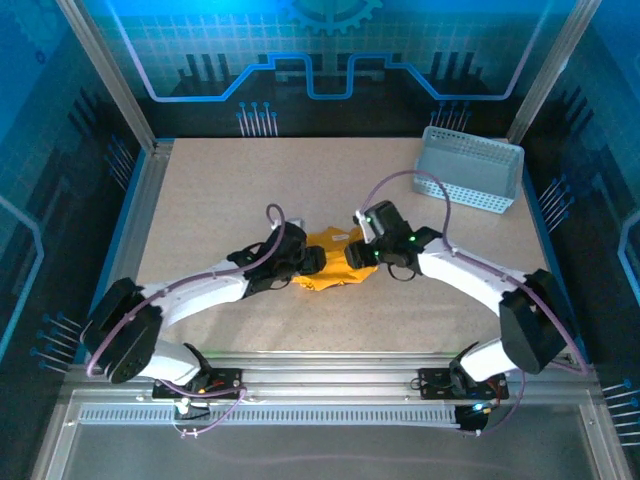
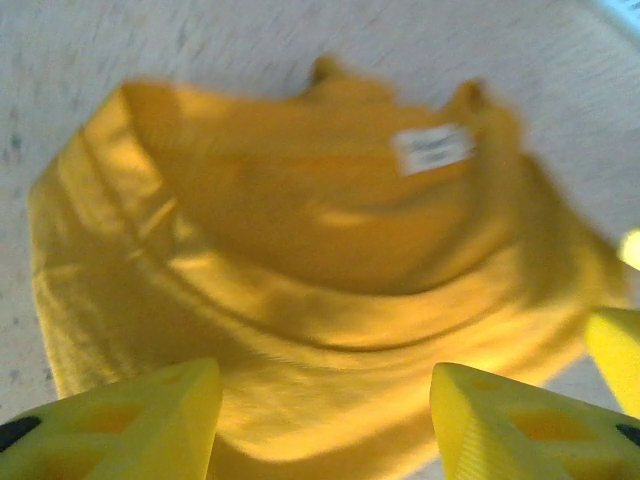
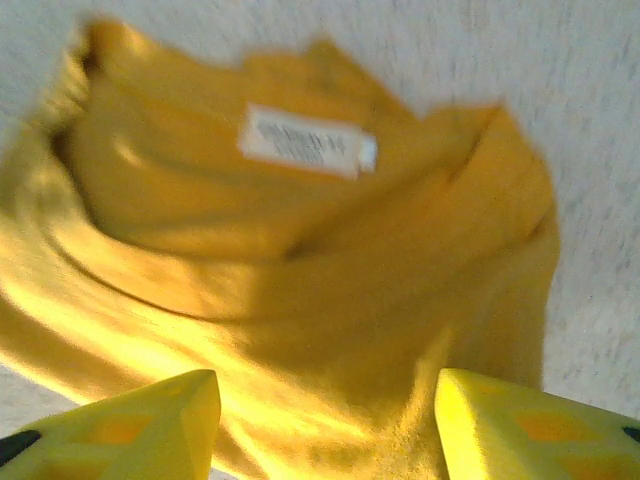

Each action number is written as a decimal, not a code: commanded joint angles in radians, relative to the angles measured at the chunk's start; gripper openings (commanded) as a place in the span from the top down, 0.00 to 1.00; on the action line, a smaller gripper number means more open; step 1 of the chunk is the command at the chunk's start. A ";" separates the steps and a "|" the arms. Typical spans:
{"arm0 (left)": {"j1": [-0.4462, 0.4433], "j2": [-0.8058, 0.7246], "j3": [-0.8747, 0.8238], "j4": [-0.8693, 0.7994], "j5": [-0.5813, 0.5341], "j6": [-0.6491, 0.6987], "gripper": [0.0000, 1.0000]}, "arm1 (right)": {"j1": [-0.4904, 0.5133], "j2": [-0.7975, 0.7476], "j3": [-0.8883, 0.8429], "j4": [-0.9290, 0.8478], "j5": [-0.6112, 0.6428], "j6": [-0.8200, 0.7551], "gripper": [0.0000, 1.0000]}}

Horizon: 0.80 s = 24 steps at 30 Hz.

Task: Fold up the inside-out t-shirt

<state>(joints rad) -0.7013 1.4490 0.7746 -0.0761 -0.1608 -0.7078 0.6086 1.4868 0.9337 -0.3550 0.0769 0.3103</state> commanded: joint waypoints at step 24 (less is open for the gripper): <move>-0.236 0.161 0.326 -0.356 -0.300 -0.034 0.27 | -0.111 -0.335 -0.078 -0.217 0.214 0.150 0.27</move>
<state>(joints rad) -0.9279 1.5082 1.0561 -0.3496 -0.4320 -0.7338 0.5156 1.2060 0.8494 -0.4496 0.2077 0.4072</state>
